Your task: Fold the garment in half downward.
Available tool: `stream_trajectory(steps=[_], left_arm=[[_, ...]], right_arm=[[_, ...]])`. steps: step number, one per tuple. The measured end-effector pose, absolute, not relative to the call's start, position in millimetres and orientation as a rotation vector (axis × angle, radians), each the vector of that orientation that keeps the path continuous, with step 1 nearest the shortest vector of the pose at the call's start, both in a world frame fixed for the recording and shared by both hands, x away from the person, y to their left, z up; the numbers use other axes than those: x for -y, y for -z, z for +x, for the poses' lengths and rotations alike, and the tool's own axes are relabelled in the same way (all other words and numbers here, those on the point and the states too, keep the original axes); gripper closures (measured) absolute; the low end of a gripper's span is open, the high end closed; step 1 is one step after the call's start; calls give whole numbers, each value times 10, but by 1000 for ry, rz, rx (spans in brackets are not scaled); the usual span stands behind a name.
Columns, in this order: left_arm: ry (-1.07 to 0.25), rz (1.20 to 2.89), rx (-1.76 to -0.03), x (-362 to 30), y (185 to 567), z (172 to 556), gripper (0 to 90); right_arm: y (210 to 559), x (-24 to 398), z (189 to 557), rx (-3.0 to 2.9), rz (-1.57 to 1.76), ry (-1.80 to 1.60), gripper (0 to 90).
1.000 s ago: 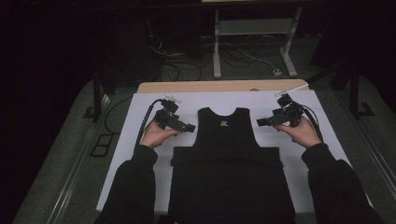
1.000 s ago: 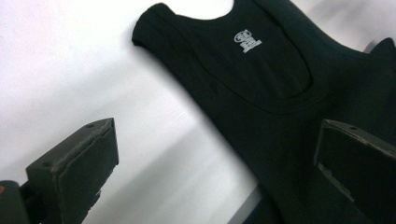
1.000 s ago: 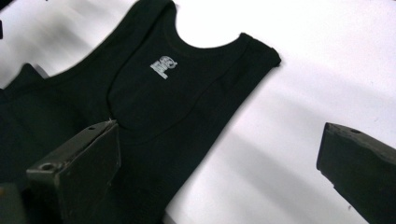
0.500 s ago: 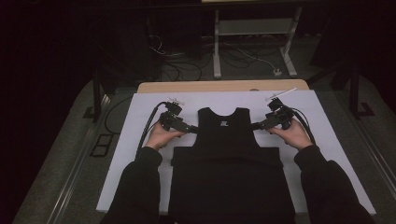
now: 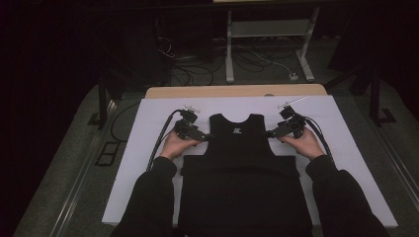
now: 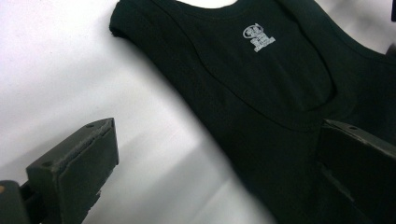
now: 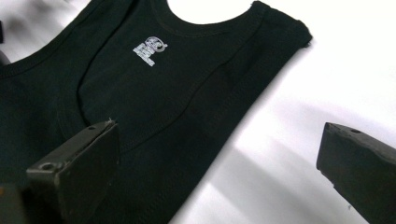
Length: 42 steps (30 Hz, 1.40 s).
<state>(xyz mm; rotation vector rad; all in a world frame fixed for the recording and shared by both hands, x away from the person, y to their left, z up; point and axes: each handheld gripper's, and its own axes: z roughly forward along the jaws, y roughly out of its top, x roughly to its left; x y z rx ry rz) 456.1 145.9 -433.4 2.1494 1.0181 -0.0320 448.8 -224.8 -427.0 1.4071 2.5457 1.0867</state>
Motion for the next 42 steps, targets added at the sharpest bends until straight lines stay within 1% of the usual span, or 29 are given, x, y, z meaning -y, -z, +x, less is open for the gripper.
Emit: stream_trajectory(steps=[12,16,20,25,29,34,37,39,42], left_arm=[[2,2155,-1016,-1365,4399,4583,0],[-3,2146,-1014,-1329,4396,4582,37],[-3,2146,-1011,-1296,4390,4583,70],[2,2141,-1016,-1271,4413,4592,119],[12,2144,-1011,-1244,4434,4584,119],[-19,2158,-1011,-1223,4436,4581,138],[-47,2165,-1020,-1198,4432,4571,168],[-53,2172,-1017,-1190,4429,4573,169],[-62,2175,-1016,-1178,4427,4572,201]], right_arm=[[4355,2145,4506,-2561,1401,-1079,0],[4376,2090,4501,-2567,1394,-1069,0],[4390,2055,4497,-2569,1386,-1071,32],[4402,2026,4495,-2563,1383,-1066,91],[4419,2021,4499,-2552,1401,-1039,142],[4424,2013,4495,-2546,1392,-1035,211],[4428,1987,4488,-2547,1383,-1040,249],[4433,1971,4485,-2538,1373,-1040,281],[4434,1954,4481,-2526,1375,-1046,357]])
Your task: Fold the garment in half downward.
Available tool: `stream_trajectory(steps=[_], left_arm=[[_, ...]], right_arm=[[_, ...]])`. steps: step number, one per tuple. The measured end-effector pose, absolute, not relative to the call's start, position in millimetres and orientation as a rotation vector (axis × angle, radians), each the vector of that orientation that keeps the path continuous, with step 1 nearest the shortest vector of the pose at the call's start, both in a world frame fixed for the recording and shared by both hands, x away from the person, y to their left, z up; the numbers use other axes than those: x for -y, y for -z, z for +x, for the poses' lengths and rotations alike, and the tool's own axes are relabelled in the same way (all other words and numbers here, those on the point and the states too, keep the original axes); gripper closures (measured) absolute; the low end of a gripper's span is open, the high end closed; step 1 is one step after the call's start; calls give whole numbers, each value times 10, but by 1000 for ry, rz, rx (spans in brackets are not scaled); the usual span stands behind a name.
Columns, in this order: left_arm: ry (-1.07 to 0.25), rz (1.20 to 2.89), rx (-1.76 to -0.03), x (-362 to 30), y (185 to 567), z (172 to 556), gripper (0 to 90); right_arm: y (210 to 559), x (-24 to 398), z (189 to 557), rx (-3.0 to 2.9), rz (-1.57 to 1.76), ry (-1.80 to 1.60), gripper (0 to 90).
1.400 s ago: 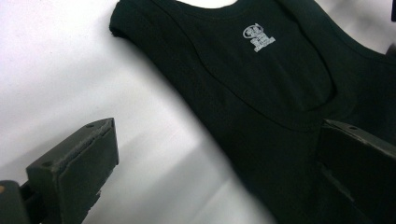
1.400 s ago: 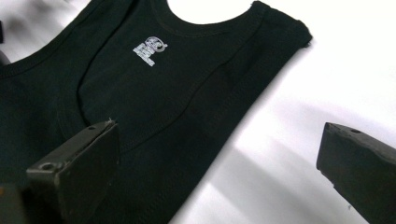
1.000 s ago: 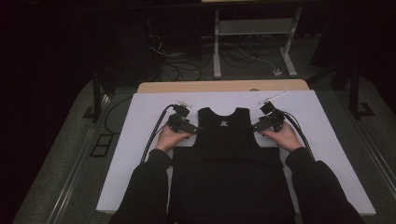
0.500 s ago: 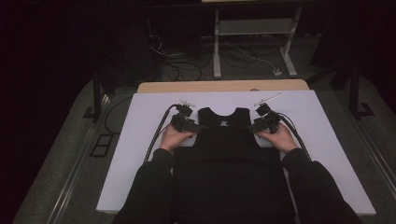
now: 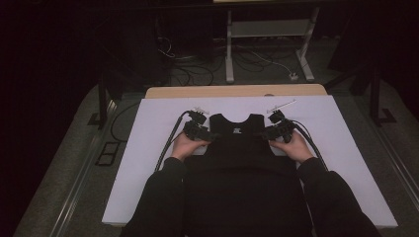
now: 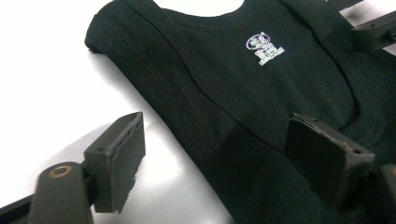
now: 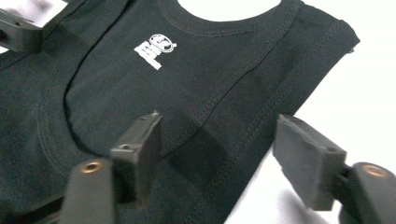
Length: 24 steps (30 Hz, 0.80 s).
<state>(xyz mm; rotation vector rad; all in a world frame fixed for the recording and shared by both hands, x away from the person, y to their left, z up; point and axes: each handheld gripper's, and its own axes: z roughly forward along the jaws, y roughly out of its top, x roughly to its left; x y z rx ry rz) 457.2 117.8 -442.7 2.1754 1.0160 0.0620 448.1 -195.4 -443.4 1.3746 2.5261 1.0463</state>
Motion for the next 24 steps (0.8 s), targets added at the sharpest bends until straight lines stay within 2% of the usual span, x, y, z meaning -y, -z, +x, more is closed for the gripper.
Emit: stream_trajectory(steps=[4,11,17,24], left_arm=[[-77,2170,-1017,-1153,4429,4568,266],[-68,2147,-1024,-1100,4433,4554,374],[-47,2166,-992,-1072,4438,4540,502],[21,2187,-962,-1023,4441,4504,694]], right_arm=[[4435,1935,4468,-2529,1355,-1048,449],[4444,1887,4445,-2543,1363,-1088,543],[4441,1864,4426,-2557,1379,-1088,653],[4444,1855,4403,-2585,1388,-1086,786]])
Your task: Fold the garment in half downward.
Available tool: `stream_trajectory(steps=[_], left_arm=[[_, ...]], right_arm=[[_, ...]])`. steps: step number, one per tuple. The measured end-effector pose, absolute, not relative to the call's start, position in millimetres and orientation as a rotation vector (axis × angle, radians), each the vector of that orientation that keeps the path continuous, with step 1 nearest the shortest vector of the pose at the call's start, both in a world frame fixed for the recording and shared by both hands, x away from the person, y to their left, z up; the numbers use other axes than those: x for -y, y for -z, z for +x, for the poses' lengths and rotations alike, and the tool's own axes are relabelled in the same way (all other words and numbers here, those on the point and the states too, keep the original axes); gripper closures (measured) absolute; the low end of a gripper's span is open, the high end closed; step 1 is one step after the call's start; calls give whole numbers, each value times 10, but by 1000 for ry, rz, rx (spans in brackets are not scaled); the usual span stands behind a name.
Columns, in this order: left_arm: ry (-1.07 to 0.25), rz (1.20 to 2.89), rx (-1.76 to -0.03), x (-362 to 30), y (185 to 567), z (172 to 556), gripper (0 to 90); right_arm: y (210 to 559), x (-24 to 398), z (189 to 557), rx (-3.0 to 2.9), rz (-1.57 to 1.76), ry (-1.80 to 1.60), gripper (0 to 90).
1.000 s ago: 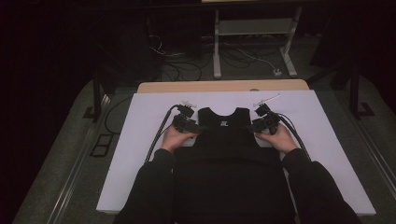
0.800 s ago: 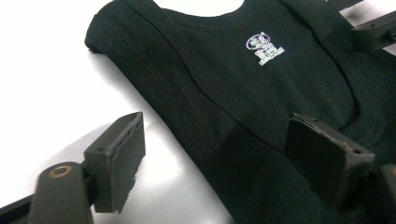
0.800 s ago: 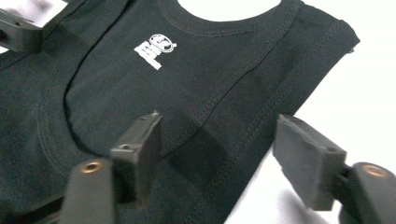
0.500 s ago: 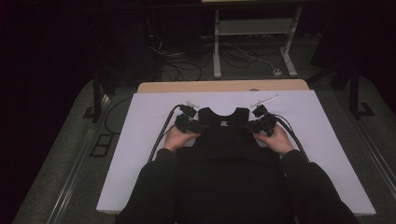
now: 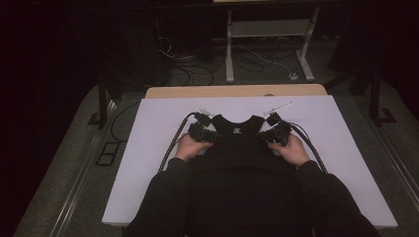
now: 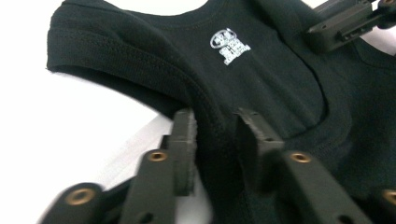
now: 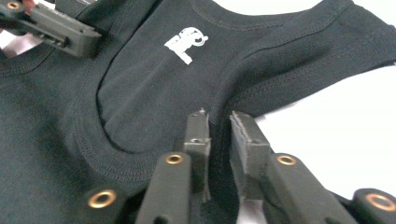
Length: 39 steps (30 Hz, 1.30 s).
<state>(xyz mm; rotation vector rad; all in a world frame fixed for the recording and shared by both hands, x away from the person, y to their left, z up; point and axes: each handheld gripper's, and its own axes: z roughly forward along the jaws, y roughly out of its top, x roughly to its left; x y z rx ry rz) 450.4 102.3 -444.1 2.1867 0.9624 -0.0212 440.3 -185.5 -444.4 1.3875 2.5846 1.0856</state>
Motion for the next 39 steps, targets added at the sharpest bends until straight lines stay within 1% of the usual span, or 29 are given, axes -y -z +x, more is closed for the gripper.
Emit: stream_trajectory(steps=[1,4,7,11,14,16,20,24,28,33,39], left_arm=[[23,2187,-968,-1024,4441,4503,709],[25,2193,-984,-1048,4444,4512,806],[15,2169,-1009,-1052,4452,4497,837],[-48,2180,-995,-1055,4433,4448,840],[-64,2138,-1000,-1086,4417,4407,840],[-50,2100,-1009,-1105,4414,4380,839],[-35,2084,-1018,-1123,4395,4365,838],[-50,2112,-993,-1134,4332,4330,839],[-59,2089,-979,-1149,4248,4267,837],[-67,2099,-944,-1223,4192,4184,835],[-50,2042,-962,-1265,4146,4107,834]], right_arm=[[4442,1857,4401,-2587,1388,-1083,800],[4430,1878,4405,-2596,1397,-1081,828],[4429,1900,4400,-2593,1418,-1104,838],[4425,1949,4373,-2568,1450,-1143,843],[4398,1981,4345,-2566,1442,-1146,844],[4365,1997,4320,-2564,1436,-1160,844],[4309,2014,4278,-2559,1423,-1184,845],[4256,2031,4231,-2541,1419,-1214,847],[4227,2051,4193,-2530,1417,-1243,847],[4187,2087,4148,-2511,1432,-1281,847],[4147,2109,4090,-2498,1425,-1317,846]])
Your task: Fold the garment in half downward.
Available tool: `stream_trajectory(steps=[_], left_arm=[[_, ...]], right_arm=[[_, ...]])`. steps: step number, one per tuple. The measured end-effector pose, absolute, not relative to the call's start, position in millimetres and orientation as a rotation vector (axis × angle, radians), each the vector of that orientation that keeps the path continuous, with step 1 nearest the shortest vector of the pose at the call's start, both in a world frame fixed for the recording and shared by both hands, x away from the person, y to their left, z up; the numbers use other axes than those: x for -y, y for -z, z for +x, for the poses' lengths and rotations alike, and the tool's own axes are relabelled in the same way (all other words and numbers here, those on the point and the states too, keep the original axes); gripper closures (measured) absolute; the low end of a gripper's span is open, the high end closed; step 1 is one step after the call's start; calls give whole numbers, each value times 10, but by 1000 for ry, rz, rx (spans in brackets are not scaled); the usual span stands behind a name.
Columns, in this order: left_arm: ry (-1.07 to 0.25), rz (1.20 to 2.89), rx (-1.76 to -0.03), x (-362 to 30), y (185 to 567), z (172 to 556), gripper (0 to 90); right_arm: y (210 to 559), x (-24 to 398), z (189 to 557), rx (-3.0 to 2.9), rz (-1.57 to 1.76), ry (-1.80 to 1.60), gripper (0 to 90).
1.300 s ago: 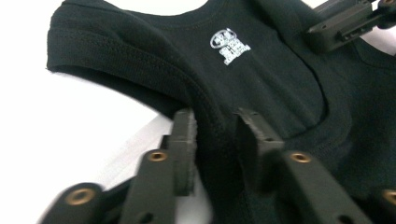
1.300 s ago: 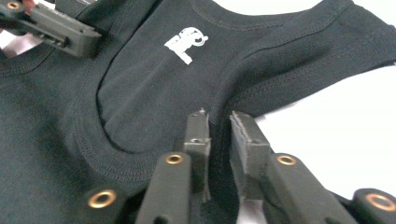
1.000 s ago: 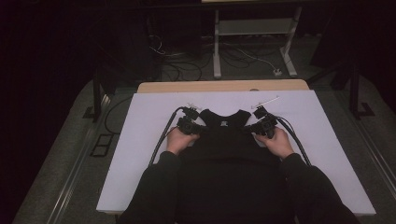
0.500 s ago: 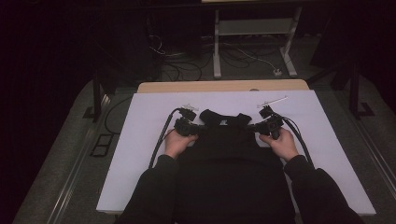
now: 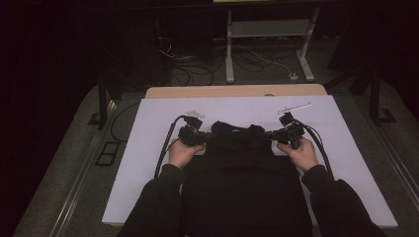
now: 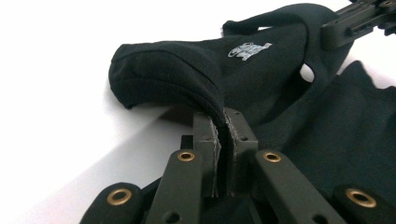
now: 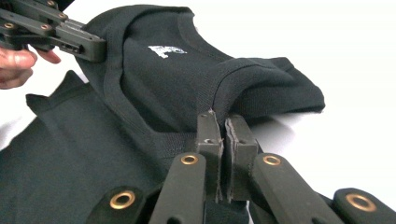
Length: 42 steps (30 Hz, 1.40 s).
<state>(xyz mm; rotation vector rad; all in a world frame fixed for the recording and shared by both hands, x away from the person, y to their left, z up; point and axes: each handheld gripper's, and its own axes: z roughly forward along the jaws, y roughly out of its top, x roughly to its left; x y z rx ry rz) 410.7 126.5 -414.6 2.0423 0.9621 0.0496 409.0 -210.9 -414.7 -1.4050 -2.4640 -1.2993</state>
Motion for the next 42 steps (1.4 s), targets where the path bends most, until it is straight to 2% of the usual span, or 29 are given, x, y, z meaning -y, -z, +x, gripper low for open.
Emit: stream_trajectory(steps=[17,42], left_arm=[[-73,2017,-904,-1325,3941,3879,830],[-86,2021,-863,-1324,3839,3654,830]], right_arm=[[3948,2140,3879,2455,-1361,1375,844],[3826,2176,3589,2488,-1290,1383,843]])
